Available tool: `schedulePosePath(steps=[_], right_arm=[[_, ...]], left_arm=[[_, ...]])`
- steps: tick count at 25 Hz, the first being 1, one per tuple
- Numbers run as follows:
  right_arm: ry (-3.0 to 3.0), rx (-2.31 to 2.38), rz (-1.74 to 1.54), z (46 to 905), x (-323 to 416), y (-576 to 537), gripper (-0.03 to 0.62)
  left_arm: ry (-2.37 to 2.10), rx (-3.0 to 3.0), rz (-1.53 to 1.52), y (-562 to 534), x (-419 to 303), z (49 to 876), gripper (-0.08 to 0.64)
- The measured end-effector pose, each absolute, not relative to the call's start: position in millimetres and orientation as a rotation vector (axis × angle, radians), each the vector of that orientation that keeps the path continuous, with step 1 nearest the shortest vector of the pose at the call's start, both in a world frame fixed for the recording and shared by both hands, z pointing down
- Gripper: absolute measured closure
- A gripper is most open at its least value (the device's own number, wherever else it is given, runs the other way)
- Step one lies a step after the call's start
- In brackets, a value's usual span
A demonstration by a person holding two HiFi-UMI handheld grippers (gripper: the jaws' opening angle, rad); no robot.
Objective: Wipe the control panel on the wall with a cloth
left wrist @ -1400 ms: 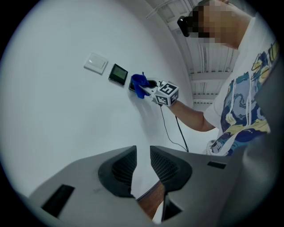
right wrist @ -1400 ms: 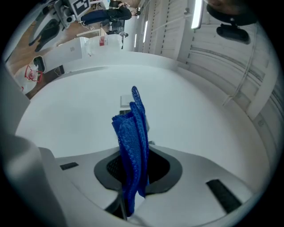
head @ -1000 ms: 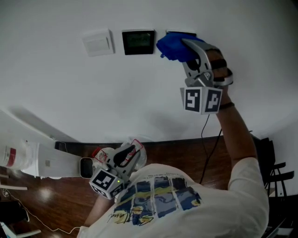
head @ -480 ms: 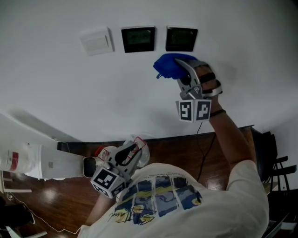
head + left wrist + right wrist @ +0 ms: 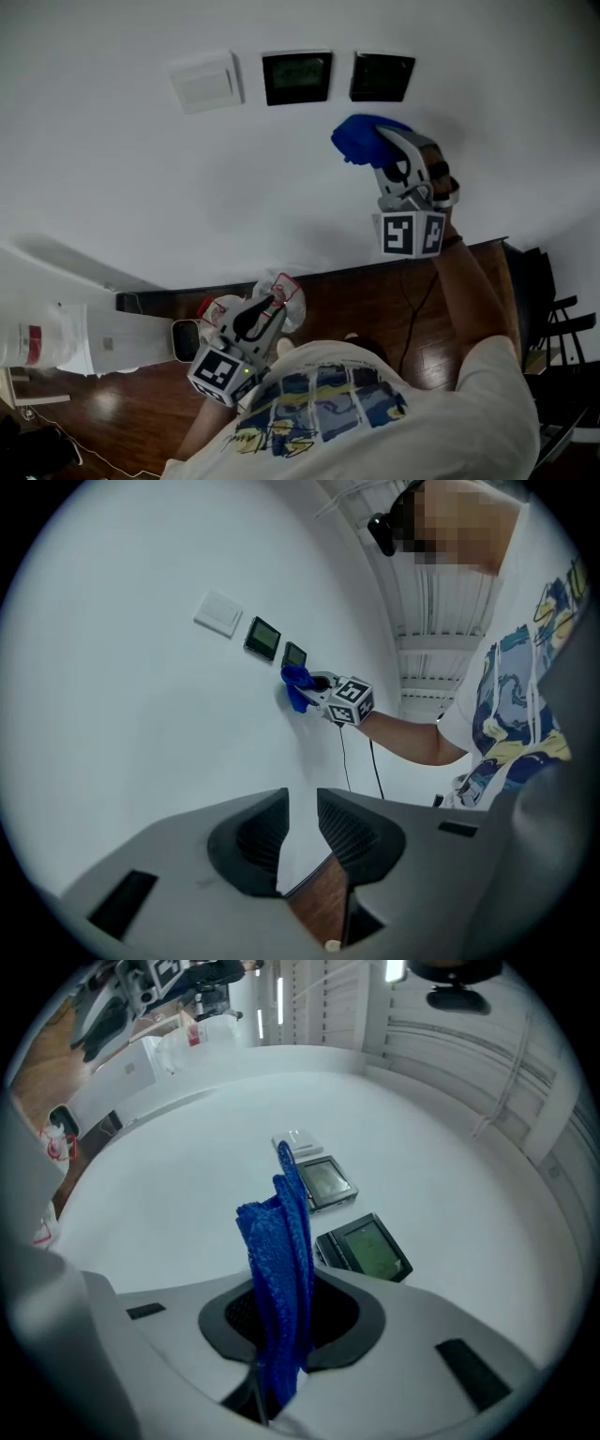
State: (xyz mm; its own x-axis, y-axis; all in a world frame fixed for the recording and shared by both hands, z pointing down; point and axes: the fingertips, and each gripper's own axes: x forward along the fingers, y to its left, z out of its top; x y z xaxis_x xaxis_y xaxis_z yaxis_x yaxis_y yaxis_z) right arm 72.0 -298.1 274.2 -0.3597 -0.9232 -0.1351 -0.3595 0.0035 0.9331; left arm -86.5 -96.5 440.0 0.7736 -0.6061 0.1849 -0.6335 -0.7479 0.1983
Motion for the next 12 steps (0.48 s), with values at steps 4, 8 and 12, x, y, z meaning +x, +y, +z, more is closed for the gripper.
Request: schedulePosePath(steps=[4, 8, 12], right_arm=[[-1.9, 1.413, -1.161, 289.6, 76.3, -258.6, 0.506], [-2.119, 1.492, -0.909, 313.0, 98.8, -214.1, 0.506], [-2.387, 1.53, -0.453, 351.4, 141.1, -166.3, 0.507]], left_arm=[[-0.957, 2.696, 0.178, -102.5, -104.2, 452.9, 0.488], [-1.057, 2.699, 0.171, -112.3, -110.0, 444.7, 0.488], [-1.167, 2.723, 0.181, -101.3, -86.1, 431.2, 0.488]])
